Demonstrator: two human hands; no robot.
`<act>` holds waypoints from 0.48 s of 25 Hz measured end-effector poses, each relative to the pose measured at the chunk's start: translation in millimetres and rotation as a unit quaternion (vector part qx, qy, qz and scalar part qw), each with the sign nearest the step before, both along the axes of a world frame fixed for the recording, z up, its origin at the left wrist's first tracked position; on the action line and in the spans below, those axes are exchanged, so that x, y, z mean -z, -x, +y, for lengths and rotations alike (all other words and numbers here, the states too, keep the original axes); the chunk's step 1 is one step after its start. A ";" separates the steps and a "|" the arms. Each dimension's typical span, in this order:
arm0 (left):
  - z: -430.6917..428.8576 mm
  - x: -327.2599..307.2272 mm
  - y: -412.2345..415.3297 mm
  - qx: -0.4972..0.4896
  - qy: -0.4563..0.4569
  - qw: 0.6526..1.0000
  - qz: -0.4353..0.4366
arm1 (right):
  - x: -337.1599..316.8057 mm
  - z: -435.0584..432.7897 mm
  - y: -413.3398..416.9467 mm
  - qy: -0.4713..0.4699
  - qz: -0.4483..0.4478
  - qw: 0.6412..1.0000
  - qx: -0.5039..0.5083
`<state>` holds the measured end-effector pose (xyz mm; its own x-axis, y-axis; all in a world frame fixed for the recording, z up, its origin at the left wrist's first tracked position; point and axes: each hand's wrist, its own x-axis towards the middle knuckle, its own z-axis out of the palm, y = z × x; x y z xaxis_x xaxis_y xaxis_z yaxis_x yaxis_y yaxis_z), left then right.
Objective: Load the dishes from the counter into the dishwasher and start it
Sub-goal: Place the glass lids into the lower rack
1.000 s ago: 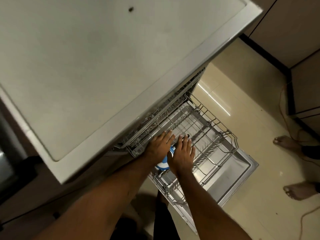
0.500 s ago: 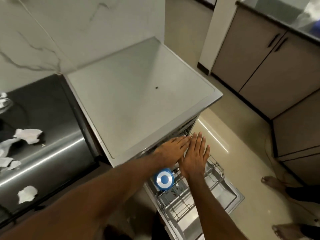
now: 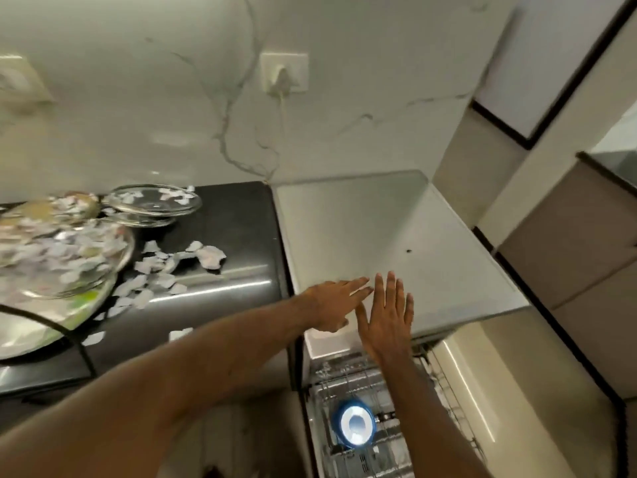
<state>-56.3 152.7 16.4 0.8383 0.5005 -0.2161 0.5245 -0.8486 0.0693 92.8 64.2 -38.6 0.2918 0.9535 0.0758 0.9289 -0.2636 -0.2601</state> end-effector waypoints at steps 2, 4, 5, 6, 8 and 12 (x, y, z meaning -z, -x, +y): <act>14.6 -10.4 47.5 -0.075 0.032 0.997 0.012 | -9.4 27.0 37.1 0.012 0.016 0.998 -0.056; 30.8 -15.6 103.4 -0.139 0.033 0.989 0.021 | -18.3 52.2 82.0 0.028 0.032 0.992 -0.121; 37.9 -17.5 129.5 -0.161 0.031 0.986 0.028 | -21.7 62.8 102.7 0.041 0.035 0.987 -0.152; 43.8 -19.0 157.4 -0.185 0.031 0.982 0.033 | -24.5 73.0 124.6 0.057 0.031 0.981 -0.183; 51.2 -25.4 210.9 -0.253 0.038 0.966 0.042 | -27.5 89.1 167.1 0.087 -0.005 0.969 -0.232; 56.0 -37.8 301.3 -0.340 0.034 0.939 0.044 | -30.8 111.5 243.3 0.139 -0.039 0.946 -0.290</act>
